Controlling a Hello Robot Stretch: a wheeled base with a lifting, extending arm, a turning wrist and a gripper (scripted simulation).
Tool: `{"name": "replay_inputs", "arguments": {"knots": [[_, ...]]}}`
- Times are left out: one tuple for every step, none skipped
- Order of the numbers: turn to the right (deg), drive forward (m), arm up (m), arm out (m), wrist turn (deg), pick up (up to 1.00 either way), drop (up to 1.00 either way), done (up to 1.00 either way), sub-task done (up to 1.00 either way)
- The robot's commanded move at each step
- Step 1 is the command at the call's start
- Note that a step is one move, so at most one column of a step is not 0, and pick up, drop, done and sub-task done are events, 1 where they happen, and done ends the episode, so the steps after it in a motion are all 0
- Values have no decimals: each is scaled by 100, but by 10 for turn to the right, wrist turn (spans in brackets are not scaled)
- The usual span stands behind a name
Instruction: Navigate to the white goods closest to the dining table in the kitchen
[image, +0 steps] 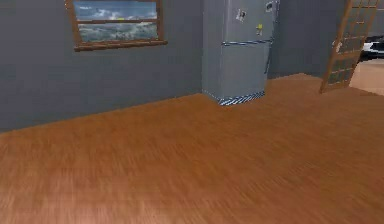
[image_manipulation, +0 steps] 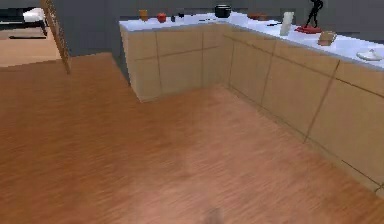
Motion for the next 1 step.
{"name": "replay_inputs", "arguments": {"knots": [[0, 100, 0, 0, 0, 0, 0, 0, 0]]}}
